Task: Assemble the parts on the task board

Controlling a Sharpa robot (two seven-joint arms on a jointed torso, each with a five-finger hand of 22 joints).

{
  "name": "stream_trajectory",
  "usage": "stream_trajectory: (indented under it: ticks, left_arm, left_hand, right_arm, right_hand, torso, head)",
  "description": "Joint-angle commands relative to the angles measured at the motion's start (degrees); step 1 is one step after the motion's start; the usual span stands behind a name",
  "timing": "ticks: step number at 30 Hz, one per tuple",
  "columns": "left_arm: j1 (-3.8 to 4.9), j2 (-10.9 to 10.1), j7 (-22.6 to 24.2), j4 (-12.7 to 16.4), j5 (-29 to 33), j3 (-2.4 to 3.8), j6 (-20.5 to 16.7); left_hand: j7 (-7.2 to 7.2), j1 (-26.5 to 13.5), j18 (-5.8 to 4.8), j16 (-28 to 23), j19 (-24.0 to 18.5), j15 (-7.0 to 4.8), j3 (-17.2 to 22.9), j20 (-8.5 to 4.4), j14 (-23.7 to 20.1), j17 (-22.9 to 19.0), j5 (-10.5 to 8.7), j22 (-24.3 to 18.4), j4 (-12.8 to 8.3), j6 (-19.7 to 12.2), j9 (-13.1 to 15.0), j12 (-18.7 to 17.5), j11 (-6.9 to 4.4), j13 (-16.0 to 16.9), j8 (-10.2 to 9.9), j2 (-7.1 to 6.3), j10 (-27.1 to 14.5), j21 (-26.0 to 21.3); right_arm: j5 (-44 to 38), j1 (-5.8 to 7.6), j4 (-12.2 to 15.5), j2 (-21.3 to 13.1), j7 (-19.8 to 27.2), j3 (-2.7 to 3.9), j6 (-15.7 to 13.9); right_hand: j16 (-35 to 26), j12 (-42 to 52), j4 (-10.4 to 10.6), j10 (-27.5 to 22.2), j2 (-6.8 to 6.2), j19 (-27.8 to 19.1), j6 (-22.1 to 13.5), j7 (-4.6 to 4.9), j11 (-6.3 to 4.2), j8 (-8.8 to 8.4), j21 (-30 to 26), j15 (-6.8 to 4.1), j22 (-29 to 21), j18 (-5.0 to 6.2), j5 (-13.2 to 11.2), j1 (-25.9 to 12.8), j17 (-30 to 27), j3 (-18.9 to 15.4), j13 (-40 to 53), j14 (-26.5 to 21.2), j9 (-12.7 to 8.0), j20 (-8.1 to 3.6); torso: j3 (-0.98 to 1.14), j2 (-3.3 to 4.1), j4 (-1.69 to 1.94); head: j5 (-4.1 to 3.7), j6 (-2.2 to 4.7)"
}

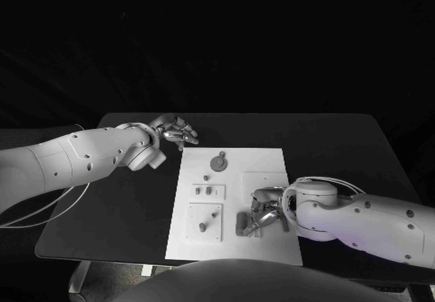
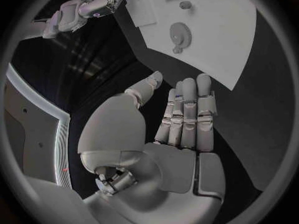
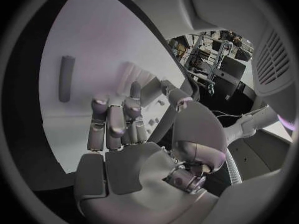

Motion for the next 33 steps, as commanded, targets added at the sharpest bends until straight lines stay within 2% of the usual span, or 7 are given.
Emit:
stream_trajectory:
  ticks: [1, 13, 20, 24, 28, 33]
  left_arm:
    - [0.12, -0.03, 0.01, 0.13, -0.21, 0.03, 0.71]
    - [0.13, -0.14, -0.03, 0.20, -0.28, 0.03, 0.72]
    - [0.13, -0.21, -0.08, 0.23, -0.33, 0.03, 0.73]
    - [0.13, -0.12, -0.07, 0.18, -0.35, 0.03, 0.70]
    - [0.13, -0.14, -0.08, 0.17, -0.37, 0.03, 0.74]
    - [0.13, -0.21, -0.03, 0.10, -0.38, 0.03, 0.63]
  left_hand:
    - [0.43, -0.33, 3.10, -0.32, -0.07, 0.04, -0.02, -0.26, 0.17, 0.06, -0.11, 0.10, 0.36, 0.10, -0.06, 0.08, 0.15, -0.08, 0.32, 0.09, -0.31, -0.19]
    - [0.41, -0.33, 3.11, -0.35, -0.07, 0.04, -0.03, -0.27, 0.17, 0.09, -0.11, 0.12, 0.38, 0.13, -0.06, 0.08, 0.15, -0.09, 0.35, 0.08, -0.32, -0.21]
    - [0.39, -0.31, 3.12, -0.36, -0.08, 0.04, -0.02, -0.27, 0.16, 0.11, -0.11, 0.14, 0.39, 0.15, -0.06, 0.08, 0.14, -0.09, 0.37, 0.08, -0.32, -0.23]
    - [0.39, -0.30, 3.12, -0.38, -0.08, 0.04, -0.02, -0.27, 0.16, 0.13, -0.11, 0.14, 0.39, 0.16, -0.06, 0.08, 0.15, -0.09, 0.37, 0.07, -0.33, -0.24]
    - [0.38, -0.30, 3.12, -0.39, -0.08, 0.04, -0.02, -0.26, 0.16, 0.14, -0.11, 0.15, 0.40, 0.16, -0.06, 0.08, 0.15, -0.09, 0.38, 0.08, -0.33, -0.25]
    - [0.38, -0.29, 3.12, -0.40, -0.08, 0.04, -0.02, -0.26, 0.16, 0.15, -0.11, 0.16, 0.40, 0.16, -0.07, 0.08, 0.15, -0.10, 0.38, 0.08, -0.34, -0.26]
  right_arm:
    - [-2.10, -0.03, -0.34, -0.14, -1.07, -0.02, -1.17]
    - [-2.50, -0.03, -0.72, -1.31, -2.11, -0.02, -0.23]
    - [-2.18, -0.03, -0.48, -1.45, -1.39, -0.02, 0.90]
    - [-0.86, -0.03, -0.42, -0.95, -1.01, -0.02, 1.44]
    - [-0.62, -0.03, -0.43, -1.29, -0.91, -0.02, 0.58]
    - [-0.35, -0.03, -0.46, -2.47, -0.64, -0.01, -2.01]
  right_hand:
    - [0.18, 0.10, 0.42, 0.40, 0.60, 0.26, 0.46, -0.03, -0.16, 0.07, 0.28, -0.02, -0.11, 0.77, 0.01, 0.11, -0.16, -0.09, -0.09, 0.27, 0.06, 0.01]
    - [0.15, 0.03, 0.72, 0.48, 0.91, 0.33, 0.51, -0.06, -0.19, 0.02, 0.28, -0.14, -0.16, 0.77, 0.01, 0.19, -0.11, 0.06, -0.14, 0.42, 0.05, -0.14]
    - [0.15, -0.01, 1.03, 0.54, 2.03, 0.26, 0.57, -0.08, -0.22, -0.05, 0.30, -0.27, -0.18, 0.77, 0.01, -0.49, -0.18, -0.50, -0.16, 0.45, 0.07, -0.23]
    - [0.12, -0.04, 0.75, 0.51, 2.02, 0.14, 0.50, -0.07, -0.21, -0.11, 0.28, -0.30, -0.17, 0.77, 0.01, -0.55, -0.40, -0.78, -0.16, 0.28, 0.06, -0.26]
    - [0.08, -0.08, 0.75, 0.49, 1.83, 0.06, 0.48, -0.05, -0.19, -0.15, 0.24, -0.31, -0.18, 0.77, 0.01, -0.73, -0.46, -0.93, -0.17, 0.21, 0.05, -0.25]
    - [0.05, -0.13, 1.06, 0.48, 1.63, 0.04, 0.50, -0.04, -0.18, -0.19, 0.20, -0.33, -0.22, 0.77, 0.01, -1.09, -0.59, -0.94, -0.18, 0.13, 0.03, -0.25]
  torso:
    - [0.00, 0.00, -0.01]
    - [0.01, -0.01, -0.03]
    - [0.05, -0.01, -0.02]
    - [0.03, -0.02, -0.04]
    - [-0.02, -0.01, 0.03]
    - [-0.03, 0.00, 0.03]
  head:
    - [0.04, 0.00]
    - [0.08, 0.00]
    - [0.12, 0.00]
    - [0.01, 0.00]
    - [-0.07, 0.00]
    - [-0.10, 0.00]
